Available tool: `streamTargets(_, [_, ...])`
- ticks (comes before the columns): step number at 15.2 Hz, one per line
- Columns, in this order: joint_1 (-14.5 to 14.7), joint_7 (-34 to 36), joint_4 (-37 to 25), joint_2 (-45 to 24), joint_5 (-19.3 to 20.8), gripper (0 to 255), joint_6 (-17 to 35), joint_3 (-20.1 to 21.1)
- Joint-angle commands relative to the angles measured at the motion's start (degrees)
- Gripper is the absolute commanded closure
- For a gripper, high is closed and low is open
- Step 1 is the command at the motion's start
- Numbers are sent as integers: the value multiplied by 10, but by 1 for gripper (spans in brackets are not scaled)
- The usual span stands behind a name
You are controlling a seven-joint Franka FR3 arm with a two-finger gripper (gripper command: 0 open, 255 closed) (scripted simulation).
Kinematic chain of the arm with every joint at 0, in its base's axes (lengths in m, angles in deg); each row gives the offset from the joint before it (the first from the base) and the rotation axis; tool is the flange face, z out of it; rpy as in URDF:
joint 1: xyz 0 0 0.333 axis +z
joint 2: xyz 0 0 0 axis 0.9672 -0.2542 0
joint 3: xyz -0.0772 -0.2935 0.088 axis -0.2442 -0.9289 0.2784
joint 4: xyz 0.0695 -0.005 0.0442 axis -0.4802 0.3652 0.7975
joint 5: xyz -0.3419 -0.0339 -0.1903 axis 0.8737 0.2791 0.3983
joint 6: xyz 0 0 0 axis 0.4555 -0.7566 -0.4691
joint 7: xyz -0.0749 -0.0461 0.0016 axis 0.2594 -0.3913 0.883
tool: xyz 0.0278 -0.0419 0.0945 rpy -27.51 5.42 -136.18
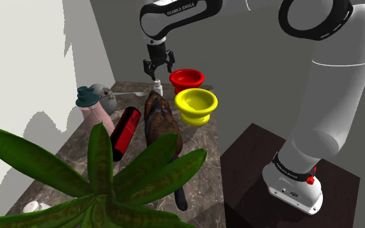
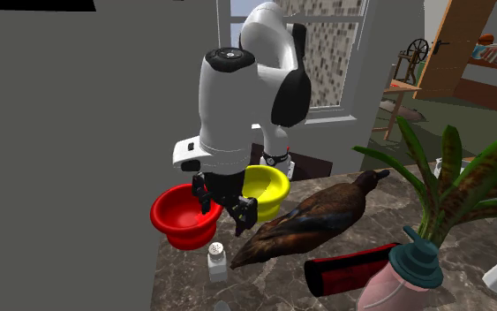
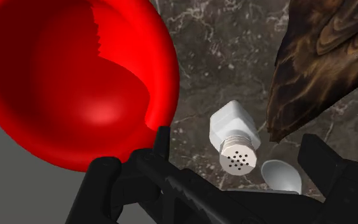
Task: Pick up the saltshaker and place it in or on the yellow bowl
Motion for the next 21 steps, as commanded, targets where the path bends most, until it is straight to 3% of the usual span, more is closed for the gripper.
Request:
streamTargets(1, [9,12,-73,-58,8,0,-22,0])
streamTargets(2, [12,15,-91,-74,10,0,-27,-1])
streamTargets(10, [8,19,-44,-81,14,0,28,-4])
streamTargets(17, [8,19,-44,-81,14,0,28,-4])
streamTargets(18, [8,19,-44,-81,14,255,28,-4])
streamTargets(21, [8,19,-44,-81,14,255,28,-4])
